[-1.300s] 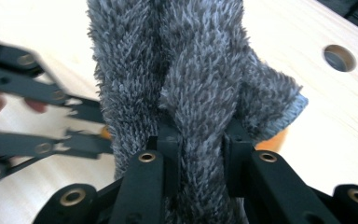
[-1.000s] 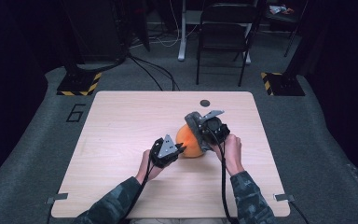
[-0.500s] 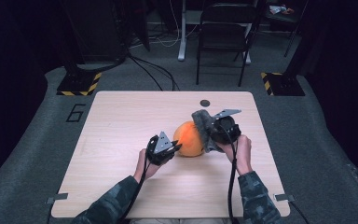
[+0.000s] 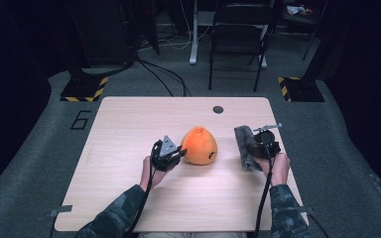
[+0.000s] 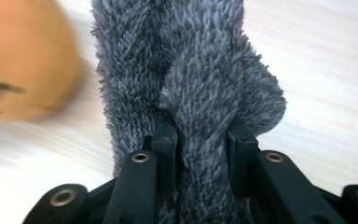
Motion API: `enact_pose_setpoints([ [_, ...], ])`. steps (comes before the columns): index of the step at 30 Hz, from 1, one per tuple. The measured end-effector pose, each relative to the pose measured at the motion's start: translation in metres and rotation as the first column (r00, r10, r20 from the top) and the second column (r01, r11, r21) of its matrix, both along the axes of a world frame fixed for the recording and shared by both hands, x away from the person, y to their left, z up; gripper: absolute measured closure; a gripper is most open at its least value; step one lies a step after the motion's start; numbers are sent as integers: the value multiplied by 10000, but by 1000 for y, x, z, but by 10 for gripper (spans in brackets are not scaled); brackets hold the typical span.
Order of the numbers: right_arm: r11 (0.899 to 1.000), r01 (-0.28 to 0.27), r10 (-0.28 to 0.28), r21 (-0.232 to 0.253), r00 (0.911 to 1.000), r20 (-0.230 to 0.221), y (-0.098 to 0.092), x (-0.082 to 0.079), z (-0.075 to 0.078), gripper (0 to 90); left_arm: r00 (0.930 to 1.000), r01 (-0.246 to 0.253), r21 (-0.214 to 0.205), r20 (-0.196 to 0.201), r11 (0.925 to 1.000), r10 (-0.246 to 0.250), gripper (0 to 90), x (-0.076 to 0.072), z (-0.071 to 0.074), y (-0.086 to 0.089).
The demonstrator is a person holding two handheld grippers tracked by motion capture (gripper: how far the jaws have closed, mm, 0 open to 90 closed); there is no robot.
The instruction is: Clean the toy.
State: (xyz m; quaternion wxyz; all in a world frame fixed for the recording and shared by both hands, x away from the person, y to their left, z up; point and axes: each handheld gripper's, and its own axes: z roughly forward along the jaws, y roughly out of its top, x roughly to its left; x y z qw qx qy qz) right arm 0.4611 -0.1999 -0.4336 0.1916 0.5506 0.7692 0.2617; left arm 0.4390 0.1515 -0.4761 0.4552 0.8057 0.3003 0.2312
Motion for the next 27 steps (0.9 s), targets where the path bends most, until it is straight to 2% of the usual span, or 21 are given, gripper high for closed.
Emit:
enact_pose_setpoints([
  [4, 9975, 664, -677, -230, 9958, -619, -13, 7, -24, 637, 9989, -358, -2, -299, 9994, 358, 763, 6, -4, 7],
  [10, 9925, 1219, -1201, 123, 9877, -1006, -24, 14, -50, 572, 9931, -927, -115, -735, 9956, 916, 735, 16, -12, 20],
  [13, 9917, 1282, -1266, 78, 9859, -1091, -28, 17, -59, 512, 9877, -1323, -143, -859, 9911, 1306, 702, 21, -16, 26],
  [18, 9908, 1354, -1338, 64, 9846, -1123, -29, 18, -62, 400, 9802, -1749, -167, -970, 9844, 1725, 614, 28, -21, 35],
  [22, 9919, 1266, -1248, 87, 9854, -1156, -29, 20, -63, 259, 9796, -1803, -191, -936, 9834, 1778, 500, 31, -21, 38],
  [24, 9917, 1272, -1247, 158, 9861, -1098, -29, 19, -61, 201, 9773, -1874, -12, -1011, 9823, 1864, 442, 31, -20, 39],
  [25, 9916, 1283, -1260, 157, 9867, -1031, -29, 18, -59, 179, 9767, -1923, -131, -1000, 9813, 1900, 416, 32, -20, 39],
  [27, 9930, 1165, -1149, 171, 9905, -760, -30, 16, -54, 149, 9750, -1976, -88, -1052, 9803, 1956, 361, 32, -18, 42],
])
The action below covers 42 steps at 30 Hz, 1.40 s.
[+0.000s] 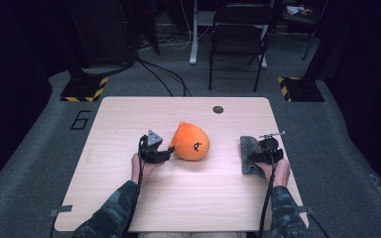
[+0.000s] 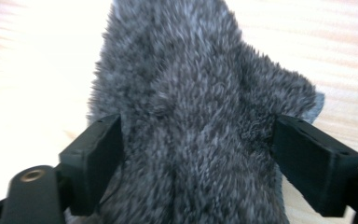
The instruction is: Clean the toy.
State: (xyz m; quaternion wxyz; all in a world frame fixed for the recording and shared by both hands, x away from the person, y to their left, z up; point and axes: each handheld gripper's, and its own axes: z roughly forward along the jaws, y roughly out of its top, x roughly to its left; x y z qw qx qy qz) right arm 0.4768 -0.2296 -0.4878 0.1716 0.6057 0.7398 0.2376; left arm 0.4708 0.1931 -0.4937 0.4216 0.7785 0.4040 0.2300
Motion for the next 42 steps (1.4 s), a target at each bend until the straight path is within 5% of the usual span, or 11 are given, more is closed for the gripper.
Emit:
enact_pose_setpoints([
  [6, 9993, -298, 289, 211, 9987, 431, 2, -15, 16, 87, 9997, 87, 73, -243, 9999, -85, 195, -7, 7, 4],
  [10, 9975, -607, 591, 348, 9973, 445, 4, -35, 20, 54, 9988, 100, 396, -474, 9992, -81, 165, -18, 8, 13],
  [17, 9948, -959, 967, -343, 9951, 205, 4, -64, 8, 8, 9974, 63, 411, -724, 9991, -33, 124, -41, 5, 41],
  [27, 9963, -827, 827, -252, 9966, -25, -12, -97, -11, 0, 9893, 147, 1151, -1458, 9932, 23, 119, -64, -16, 71],
  [31, 9948, -800, 803, -631, 9968, 18, -20, -105, -24, 0, 9844, 142, 1297, -1756, 9915, 88, 118, -65, -24, 78],
  [33, 9966, -777, 778, -289, 9970, 19, -25, -106, -27, 0, 9808, 134, 1189, -1949, 9928, 101, 118, -63, -27, 80],
  [35, 9977, -643, 646, -196, 9978, 152, -27, -107, -28, 0, 9776, 121, 1211, -2100, 9926, 137, 118, -62, -29, 81],
  [39, 9975, -693, 699, -134, 9961, 536, -30, -111, -31, 0, 9828, 167, 1280, -1845, 9916, 73, 115, -60, -31, 82],
  [42, 9967, -813, 798, 42, 9866, 1426, -33, -118, -37, 0, 9893, 222, 1014, -1455, 9946, -72, 115, -61, -35, 84],
])
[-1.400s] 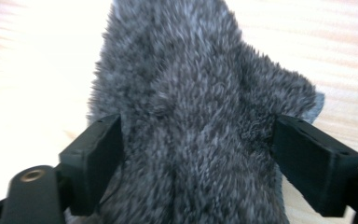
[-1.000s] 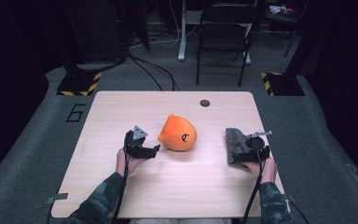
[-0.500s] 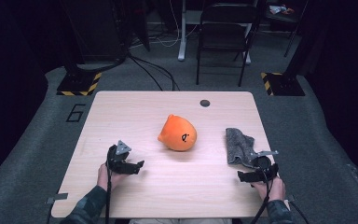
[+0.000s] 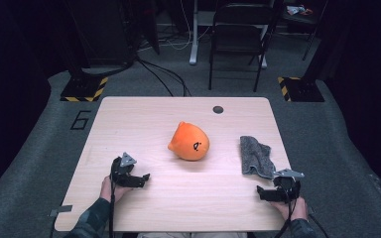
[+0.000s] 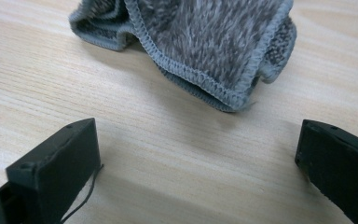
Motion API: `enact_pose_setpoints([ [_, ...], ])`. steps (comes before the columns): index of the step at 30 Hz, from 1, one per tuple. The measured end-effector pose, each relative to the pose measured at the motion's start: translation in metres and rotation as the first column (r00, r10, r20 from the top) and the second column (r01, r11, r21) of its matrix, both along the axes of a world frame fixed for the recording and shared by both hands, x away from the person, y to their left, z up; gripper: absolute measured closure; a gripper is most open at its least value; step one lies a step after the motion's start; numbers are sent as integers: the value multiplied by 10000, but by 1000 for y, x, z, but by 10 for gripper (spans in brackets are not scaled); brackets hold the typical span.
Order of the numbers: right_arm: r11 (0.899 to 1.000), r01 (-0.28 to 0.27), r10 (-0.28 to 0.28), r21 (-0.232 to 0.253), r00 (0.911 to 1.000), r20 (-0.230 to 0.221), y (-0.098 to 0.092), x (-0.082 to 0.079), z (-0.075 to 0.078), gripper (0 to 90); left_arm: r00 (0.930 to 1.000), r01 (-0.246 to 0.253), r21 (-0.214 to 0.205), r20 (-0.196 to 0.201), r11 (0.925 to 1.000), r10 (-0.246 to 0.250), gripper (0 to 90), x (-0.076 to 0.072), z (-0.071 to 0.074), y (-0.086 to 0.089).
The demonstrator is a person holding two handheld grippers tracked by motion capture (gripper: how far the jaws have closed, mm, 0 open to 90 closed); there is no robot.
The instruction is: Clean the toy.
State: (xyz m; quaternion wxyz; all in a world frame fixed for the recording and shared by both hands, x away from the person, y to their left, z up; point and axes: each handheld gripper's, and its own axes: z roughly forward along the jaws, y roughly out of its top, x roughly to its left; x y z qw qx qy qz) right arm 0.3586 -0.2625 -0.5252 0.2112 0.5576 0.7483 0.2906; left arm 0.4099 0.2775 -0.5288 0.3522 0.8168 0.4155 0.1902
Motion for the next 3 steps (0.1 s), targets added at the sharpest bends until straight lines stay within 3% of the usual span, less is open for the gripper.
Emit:
enact_pose_setpoints([
  [3, 9998, -83, 74, 156, 9983, 584, -3, -5, -5, 0, 10000, 25, 8, 51, 10000, -25, 116, 0, 0, 0],
])
